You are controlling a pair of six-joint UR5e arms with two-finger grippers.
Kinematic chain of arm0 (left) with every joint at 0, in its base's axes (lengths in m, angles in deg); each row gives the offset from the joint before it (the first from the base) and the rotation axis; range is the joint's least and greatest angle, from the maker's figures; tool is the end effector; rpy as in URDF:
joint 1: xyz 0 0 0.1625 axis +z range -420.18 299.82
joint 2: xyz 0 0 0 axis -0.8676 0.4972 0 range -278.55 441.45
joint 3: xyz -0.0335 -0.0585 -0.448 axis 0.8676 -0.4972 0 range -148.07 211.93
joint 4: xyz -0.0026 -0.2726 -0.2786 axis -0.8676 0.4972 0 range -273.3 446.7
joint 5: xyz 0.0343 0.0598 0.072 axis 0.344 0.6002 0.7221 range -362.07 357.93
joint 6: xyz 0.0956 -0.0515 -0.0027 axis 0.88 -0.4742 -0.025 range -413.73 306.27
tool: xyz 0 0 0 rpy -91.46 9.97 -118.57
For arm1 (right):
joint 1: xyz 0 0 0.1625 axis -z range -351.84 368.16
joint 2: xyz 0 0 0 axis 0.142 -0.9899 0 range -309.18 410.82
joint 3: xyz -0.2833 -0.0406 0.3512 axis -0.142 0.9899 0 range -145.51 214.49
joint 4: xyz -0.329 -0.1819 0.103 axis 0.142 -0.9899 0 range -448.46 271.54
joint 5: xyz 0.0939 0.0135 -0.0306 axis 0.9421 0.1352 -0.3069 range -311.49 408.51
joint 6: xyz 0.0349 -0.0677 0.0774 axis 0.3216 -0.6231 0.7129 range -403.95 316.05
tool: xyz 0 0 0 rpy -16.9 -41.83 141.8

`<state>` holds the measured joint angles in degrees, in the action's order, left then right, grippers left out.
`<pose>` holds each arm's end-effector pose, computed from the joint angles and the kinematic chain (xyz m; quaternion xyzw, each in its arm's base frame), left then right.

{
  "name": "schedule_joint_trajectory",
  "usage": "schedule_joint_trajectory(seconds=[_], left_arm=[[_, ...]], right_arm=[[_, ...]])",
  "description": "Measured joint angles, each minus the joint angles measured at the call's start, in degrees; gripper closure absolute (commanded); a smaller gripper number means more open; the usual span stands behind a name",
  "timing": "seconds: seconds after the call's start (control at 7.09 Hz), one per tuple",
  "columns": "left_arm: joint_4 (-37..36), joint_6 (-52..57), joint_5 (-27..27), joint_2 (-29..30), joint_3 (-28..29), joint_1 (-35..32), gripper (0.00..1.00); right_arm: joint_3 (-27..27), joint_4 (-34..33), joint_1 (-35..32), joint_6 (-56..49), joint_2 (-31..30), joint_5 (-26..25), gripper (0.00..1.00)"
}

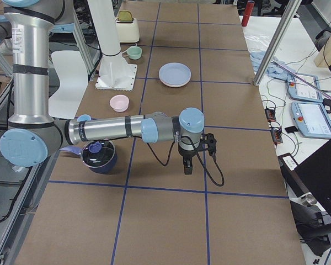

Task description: Stack three plates with pink and blue

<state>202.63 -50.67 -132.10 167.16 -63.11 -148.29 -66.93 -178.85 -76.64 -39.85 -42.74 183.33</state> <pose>-0.0483 -0.4607 0.6391 0.2201 0.3308 0.1183 0.9100 0.0163 -0.4468 0.6280 0.0292 -0.3840 -0.0337 0.9222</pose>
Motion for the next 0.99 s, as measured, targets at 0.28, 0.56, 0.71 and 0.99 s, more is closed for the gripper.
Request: schedule_joint_trajectory(seconds=[0.28,0.56,0.71,0.99], left_arm=[[0.08,0.08,-0.05,0.03,-0.32,0.03,0.0],[0.16,0.15,-0.05,0.04,-0.46,0.04,0.0],[0.17,0.22,-0.08,0.01,-0.54,0.04,0.0],[0.25,0.32,-0.13,-0.02,-0.67,0.04,0.0]], right_arm=[[0.27,0.13,0.06,0.03,-0.1,0.06,0.0],[0.48,0.22,0.07,0.06,-0.19,0.15,0.0],[0.7,0.27,0.07,0.09,-0.27,0.21,0.0],[0.84,0.29,0.07,0.12,-0.37,0.28,0.0]])
